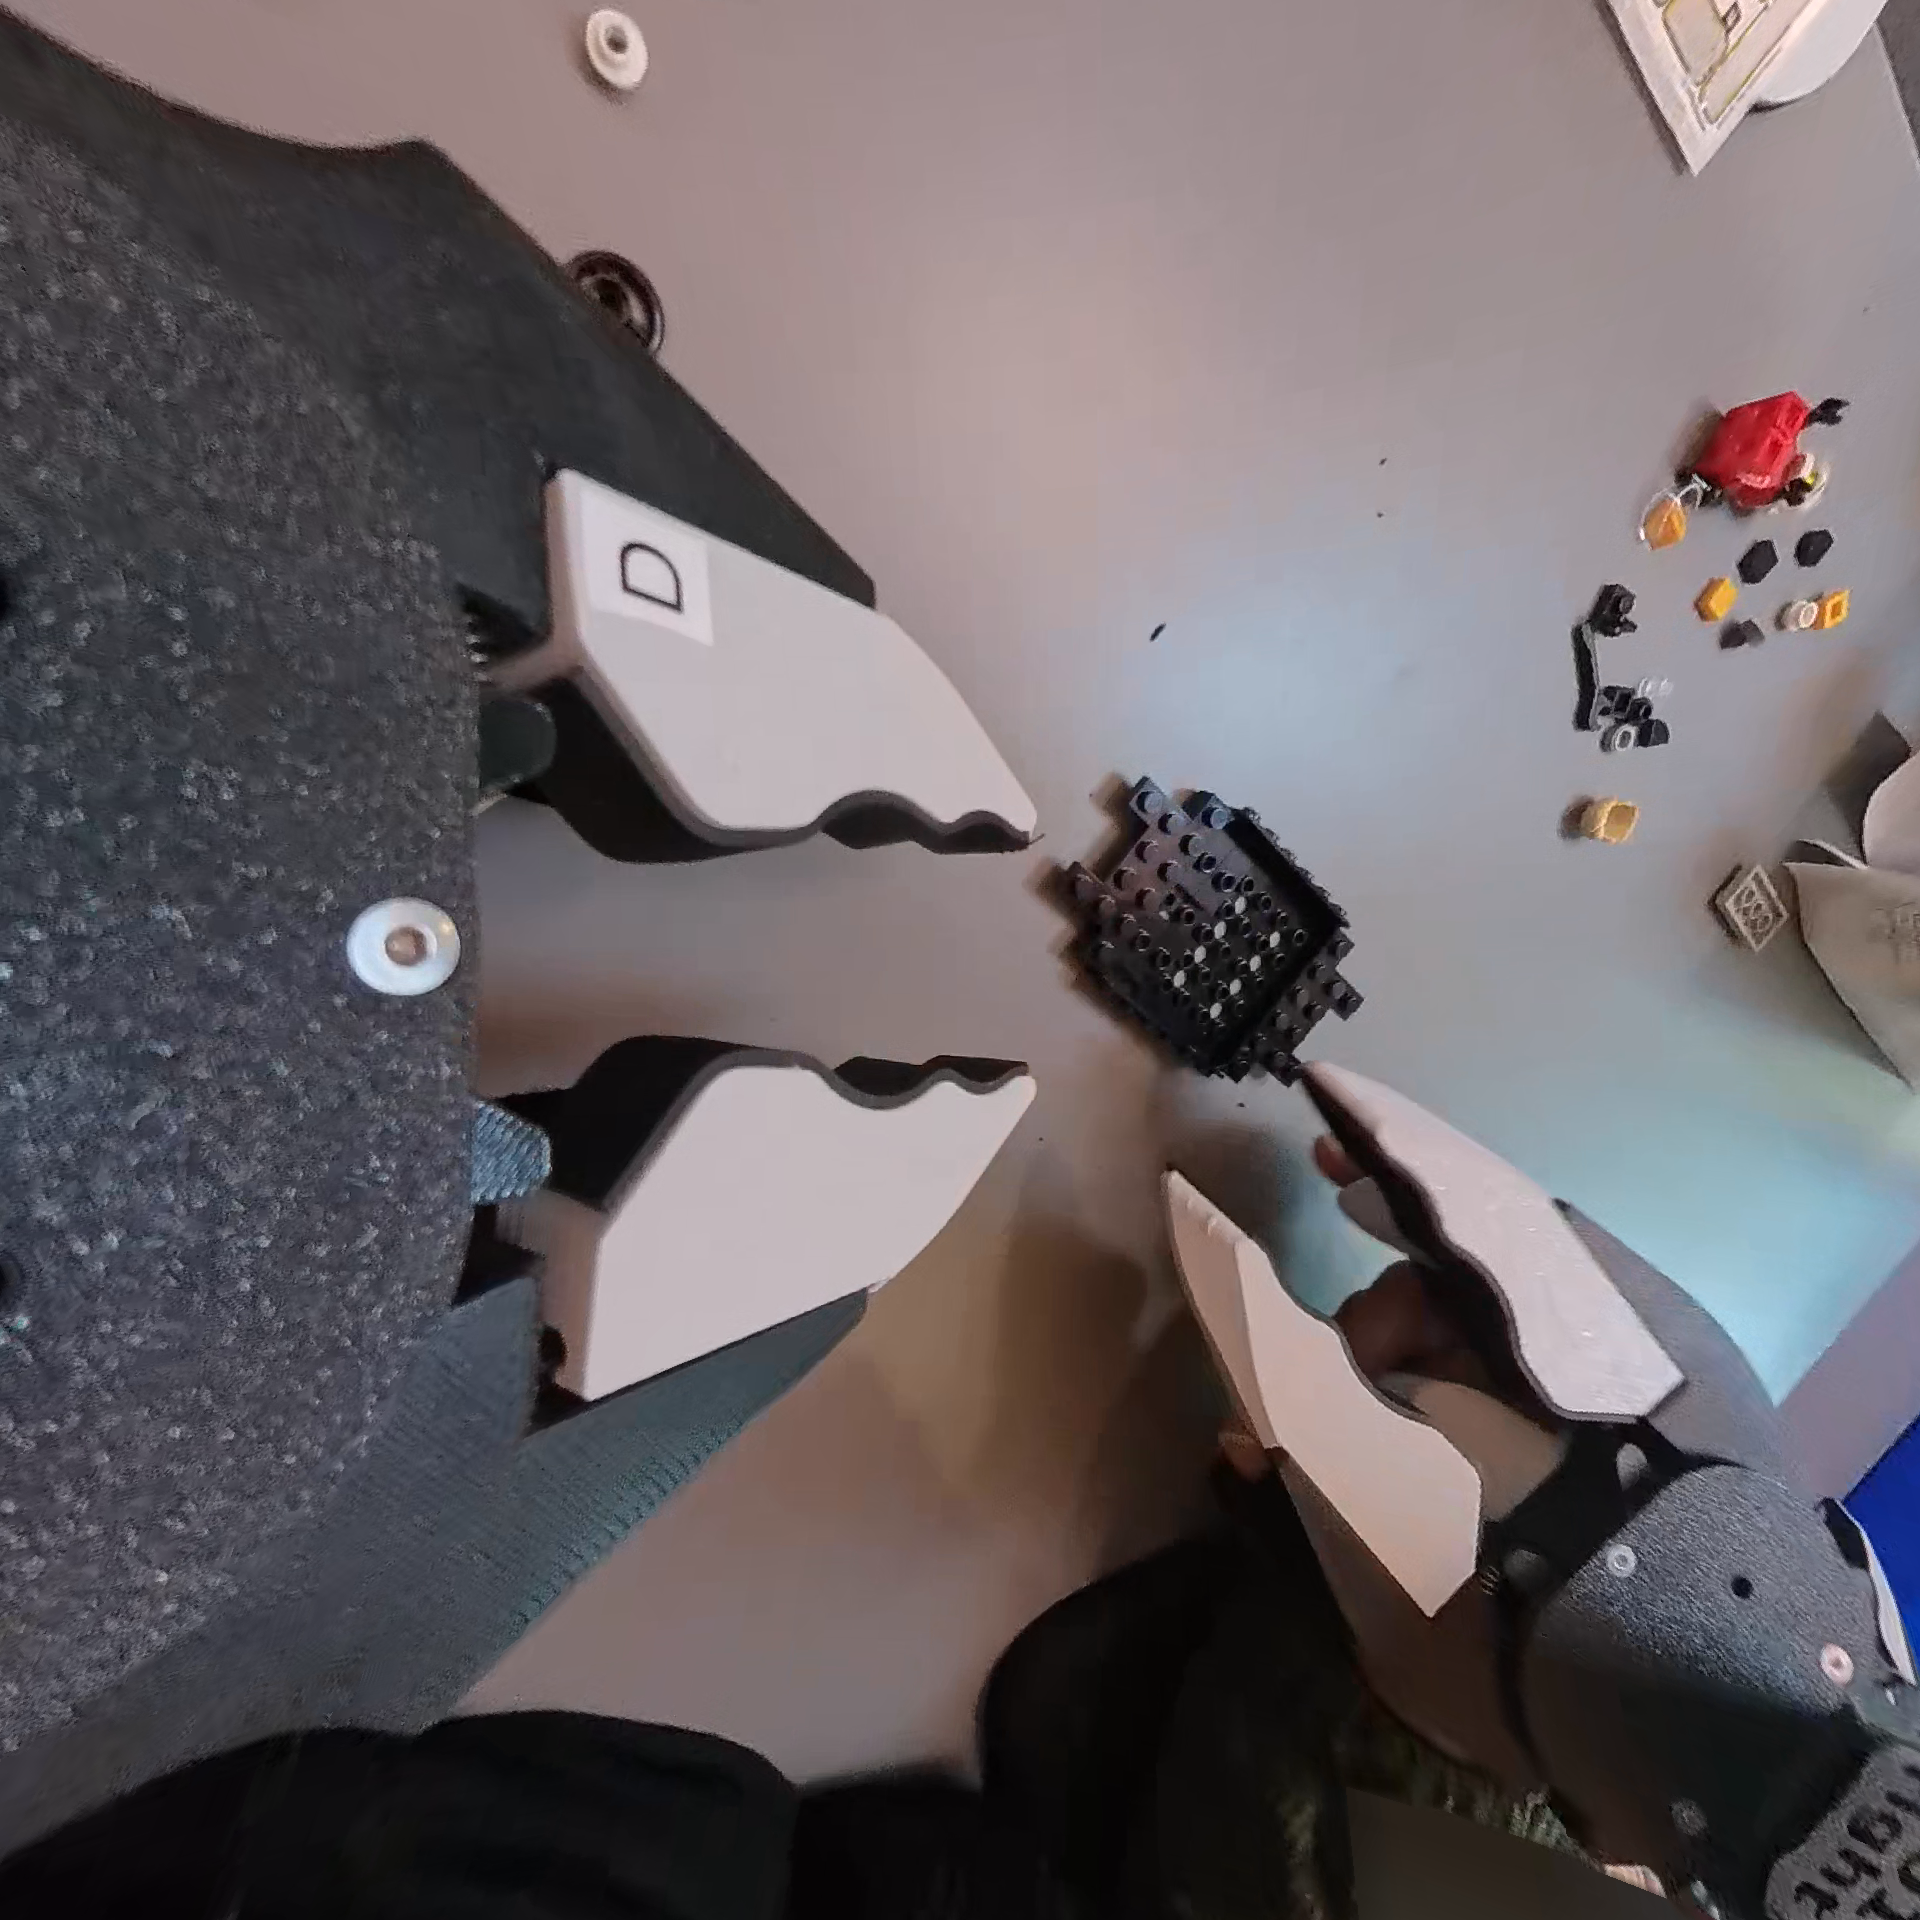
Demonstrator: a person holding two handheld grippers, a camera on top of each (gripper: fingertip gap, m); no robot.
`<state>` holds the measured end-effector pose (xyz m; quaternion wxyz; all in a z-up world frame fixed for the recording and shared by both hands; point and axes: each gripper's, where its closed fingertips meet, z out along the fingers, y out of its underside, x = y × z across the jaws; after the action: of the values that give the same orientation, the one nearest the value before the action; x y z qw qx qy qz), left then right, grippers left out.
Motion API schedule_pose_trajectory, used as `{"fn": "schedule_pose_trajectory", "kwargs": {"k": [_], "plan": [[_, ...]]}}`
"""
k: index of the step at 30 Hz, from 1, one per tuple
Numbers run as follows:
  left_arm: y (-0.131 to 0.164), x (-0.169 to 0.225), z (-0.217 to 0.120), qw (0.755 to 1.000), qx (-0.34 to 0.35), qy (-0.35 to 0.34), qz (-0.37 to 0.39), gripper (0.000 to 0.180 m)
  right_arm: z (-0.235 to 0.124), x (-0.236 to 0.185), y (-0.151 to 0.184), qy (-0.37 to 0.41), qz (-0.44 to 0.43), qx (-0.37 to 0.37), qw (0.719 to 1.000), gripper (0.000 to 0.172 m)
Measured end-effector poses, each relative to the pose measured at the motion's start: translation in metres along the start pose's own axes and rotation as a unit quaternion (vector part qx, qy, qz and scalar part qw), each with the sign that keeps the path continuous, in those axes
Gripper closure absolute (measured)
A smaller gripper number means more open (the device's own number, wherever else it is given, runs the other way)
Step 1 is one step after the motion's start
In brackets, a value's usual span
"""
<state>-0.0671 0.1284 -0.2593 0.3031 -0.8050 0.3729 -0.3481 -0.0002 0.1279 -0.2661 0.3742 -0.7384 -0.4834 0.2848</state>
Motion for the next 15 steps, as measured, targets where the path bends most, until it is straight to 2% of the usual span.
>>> {"fn": "schedule_pose_trajectory", "kwargs": {"k": [3,5,7,9,10,15], "plan": [[-0.001,0.002,0.005,1.0,-0.001,0.004,0.002,0.144,0.004,0.015,0.0,0.038,-0.081,-0.037,0.995,0.126],[-0.003,0.005,0.007,1.0,0.001,0.007,0.002,0.144,0.011,0.015,0.005,0.024,-0.12,-0.083,0.989,0.124],[-0.002,0.006,0.006,1.0,0.008,0.005,0.0,0.144,0.021,0.009,0.013,-0.002,-0.147,-0.124,0.981,0.132],[0.001,0.007,0.005,1.0,0.013,0.008,-0.007,0.145,0.028,0.006,0.018,-0.003,-0.169,-0.148,0.974,0.161],[0.003,0.006,0.004,1.0,0.016,0.009,-0.012,0.146,0.029,0.005,0.02,-0.001,-0.175,-0.153,0.973,0.168],[0.002,0.007,-0.001,0.997,0.04,0.036,-0.048,0.146,0.023,0.004,0.018,0.016,-0.211,-0.13,0.969,0.169]]}}
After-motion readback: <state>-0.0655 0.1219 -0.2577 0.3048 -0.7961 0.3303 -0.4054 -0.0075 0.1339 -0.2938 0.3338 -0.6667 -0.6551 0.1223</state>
